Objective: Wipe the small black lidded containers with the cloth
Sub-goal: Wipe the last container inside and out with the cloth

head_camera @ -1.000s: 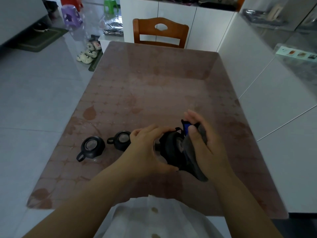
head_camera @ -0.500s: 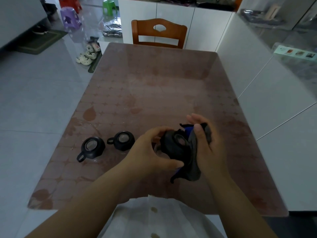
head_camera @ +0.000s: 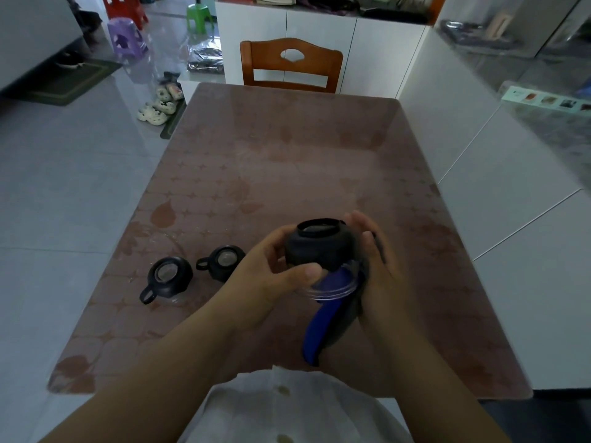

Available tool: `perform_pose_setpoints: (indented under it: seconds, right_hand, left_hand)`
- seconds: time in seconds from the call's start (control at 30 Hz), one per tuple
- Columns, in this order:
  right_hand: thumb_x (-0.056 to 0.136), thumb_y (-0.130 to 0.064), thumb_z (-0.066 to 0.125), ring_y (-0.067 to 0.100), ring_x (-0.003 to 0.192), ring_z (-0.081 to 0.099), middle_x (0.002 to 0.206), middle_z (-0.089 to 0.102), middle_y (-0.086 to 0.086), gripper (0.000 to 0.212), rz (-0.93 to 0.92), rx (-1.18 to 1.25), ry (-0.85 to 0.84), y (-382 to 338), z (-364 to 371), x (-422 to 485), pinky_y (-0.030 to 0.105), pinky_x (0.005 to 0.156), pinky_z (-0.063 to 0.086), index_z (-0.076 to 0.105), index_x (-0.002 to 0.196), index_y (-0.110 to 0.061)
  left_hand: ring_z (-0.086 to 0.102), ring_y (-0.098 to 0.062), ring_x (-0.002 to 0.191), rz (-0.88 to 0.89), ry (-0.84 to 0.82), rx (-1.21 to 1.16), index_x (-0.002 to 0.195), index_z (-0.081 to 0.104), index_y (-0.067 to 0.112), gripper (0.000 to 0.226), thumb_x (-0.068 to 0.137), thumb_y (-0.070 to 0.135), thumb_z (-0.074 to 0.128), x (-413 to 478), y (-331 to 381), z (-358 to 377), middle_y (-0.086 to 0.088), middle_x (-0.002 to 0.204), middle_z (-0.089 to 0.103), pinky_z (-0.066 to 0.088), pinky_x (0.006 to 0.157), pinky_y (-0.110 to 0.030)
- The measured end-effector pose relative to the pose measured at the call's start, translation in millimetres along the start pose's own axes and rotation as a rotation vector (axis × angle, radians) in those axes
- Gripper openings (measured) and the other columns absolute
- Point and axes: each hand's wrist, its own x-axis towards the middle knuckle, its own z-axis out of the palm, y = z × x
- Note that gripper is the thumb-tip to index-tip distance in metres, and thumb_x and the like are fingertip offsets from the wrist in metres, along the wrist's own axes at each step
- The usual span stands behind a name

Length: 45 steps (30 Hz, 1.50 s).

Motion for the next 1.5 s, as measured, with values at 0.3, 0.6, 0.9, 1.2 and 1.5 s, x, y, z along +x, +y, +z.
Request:
perform_pose_setpoints:
  seconds: [0.3,0.6,0.9,1.2,1.5]
  right_hand:
    - [0.082,-0.040,0.050,0.005,0.099,0.067,0.105,0.070,-0.020,0.035,0.106,0.209,-0.236,-30.3,1.1,1.3,0.019,0.077,0.054,0.059,0.116,-0.034]
    - [0.067,-0.042,0.075,0.024,0.094,0.069,0.107,0.071,0.009,0.059,0.225,0.512,-0.275,-20.4,-3.5,-1.0,0.030,0.072,0.058,0.060,0.117,-0.015]
    - [0.086,-0.014,0.055,0.017,0.097,0.069,0.105,0.072,0.001,0.017,0.085,0.295,-0.014,-19.0,4.5,3.7,0.025,0.075,0.057,0.060,0.102,-0.011]
    - [0.095,-0.006,0.046,0.012,0.126,0.051,0.137,0.053,-0.013,0.042,-0.053,0.094,-0.351,-16.3,4.9,-6.0,0.034,0.098,0.048,0.046,0.131,-0.026]
    - [0.076,-0.048,0.069,0.024,0.124,0.051,0.136,0.056,-0.007,0.058,0.023,0.153,-0.371,-17.2,-27.4,6.4,0.036,0.102,0.045,0.053,0.128,-0.031]
  left_hand:
    - [0.065,-0.019,0.106,0.027,-0.095,-0.151,0.120,0.053,0.016,0.087,0.045,0.045,0.089,-4.9,3.0,5.0,0.004,0.111,0.070,0.053,0.085,-0.025]
    - [0.054,-0.012,0.120,0.044,-0.087,0.221,0.127,0.048,0.033,0.085,0.054,0.066,0.075,-8.2,3.5,-5.8,0.005,0.129,0.056,0.048,0.098,-0.031]
    - [0.058,0.008,0.107,-0.016,0.046,0.242,0.116,0.045,0.046,0.067,0.058,0.056,0.077,-15.6,5.6,13.5,0.024,0.117,0.061,0.051,0.083,-0.012]
    - [0.064,0.012,0.076,-0.038,0.238,0.084,0.115,0.050,0.023,0.044,0.074,0.028,0.066,-9.8,9.3,18.7,0.010,0.103,0.062,0.048,0.058,-0.004]
    - [0.063,-0.012,0.108,-0.027,0.058,0.052,0.117,0.054,0.030,0.066,0.055,0.033,0.076,-8.2,0.8,-17.9,0.005,0.119,0.063,0.053,0.085,-0.024]
